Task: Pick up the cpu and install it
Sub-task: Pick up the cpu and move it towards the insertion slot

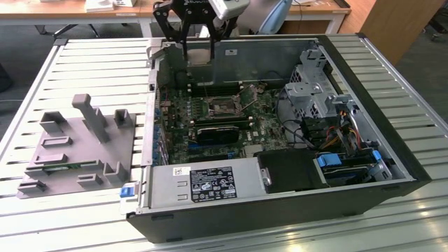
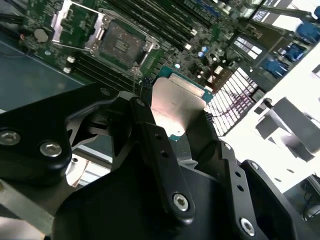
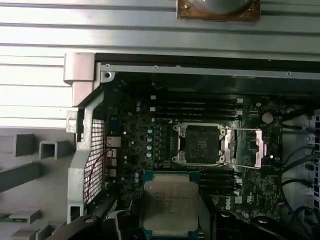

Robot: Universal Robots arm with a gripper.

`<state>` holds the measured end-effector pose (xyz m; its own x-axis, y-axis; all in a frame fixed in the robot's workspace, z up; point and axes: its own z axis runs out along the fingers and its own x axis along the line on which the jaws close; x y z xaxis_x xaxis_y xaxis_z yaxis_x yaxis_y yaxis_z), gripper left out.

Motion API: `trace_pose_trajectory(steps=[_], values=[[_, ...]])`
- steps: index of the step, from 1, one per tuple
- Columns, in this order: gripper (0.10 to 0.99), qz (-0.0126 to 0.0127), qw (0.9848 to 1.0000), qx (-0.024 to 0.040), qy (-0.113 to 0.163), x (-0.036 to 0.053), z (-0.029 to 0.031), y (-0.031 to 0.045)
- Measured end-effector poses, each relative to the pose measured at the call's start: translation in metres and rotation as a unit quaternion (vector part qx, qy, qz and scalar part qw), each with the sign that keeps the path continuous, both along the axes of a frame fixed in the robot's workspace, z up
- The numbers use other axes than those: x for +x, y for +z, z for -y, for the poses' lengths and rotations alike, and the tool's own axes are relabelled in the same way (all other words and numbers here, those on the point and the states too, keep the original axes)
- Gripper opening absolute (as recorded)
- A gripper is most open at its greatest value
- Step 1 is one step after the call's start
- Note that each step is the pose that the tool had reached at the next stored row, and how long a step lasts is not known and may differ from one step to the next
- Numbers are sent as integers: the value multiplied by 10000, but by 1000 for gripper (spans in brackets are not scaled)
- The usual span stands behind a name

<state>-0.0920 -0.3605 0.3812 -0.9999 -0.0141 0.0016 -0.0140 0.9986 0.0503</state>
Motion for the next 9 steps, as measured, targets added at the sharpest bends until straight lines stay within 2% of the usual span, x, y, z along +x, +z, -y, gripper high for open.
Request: trace_pose_trajectory(steps=[9], values=[[529, 1, 10000, 0, 1, 275, -115, -21]])
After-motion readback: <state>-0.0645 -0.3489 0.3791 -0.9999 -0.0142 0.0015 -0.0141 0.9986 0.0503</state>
